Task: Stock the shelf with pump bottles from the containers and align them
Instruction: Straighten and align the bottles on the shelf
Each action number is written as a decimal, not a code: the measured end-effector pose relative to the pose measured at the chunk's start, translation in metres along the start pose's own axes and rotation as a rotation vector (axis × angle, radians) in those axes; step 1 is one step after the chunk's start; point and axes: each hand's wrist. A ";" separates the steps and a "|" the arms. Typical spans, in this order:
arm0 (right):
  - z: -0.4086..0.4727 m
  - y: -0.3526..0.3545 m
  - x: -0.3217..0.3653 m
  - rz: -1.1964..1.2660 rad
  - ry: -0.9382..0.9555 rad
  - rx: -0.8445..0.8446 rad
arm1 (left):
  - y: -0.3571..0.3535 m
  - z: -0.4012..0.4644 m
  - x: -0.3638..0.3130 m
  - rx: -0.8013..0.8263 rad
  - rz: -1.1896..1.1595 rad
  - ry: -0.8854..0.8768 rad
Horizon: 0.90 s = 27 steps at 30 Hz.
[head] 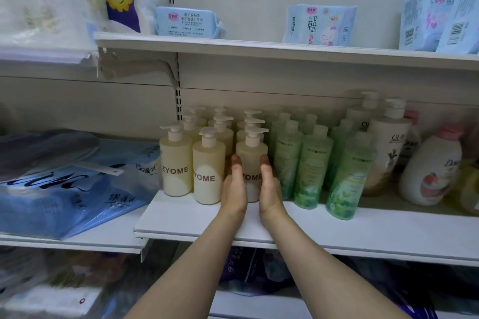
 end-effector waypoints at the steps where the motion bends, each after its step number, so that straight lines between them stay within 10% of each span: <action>1: 0.000 0.000 0.000 0.000 -0.003 0.000 | 0.000 0.000 0.000 -0.002 0.007 -0.002; 27: -0.054 0.029 0.018 -0.176 0.072 -0.084 | 0.014 -0.043 -0.014 0.060 -0.003 0.017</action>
Point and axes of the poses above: each hand's wrist, its own z-axis towards the middle knuckle, its own y-axis out of the back of the hand, x = y × z, and after that the axes turned 14 degrees about -x, right-handed
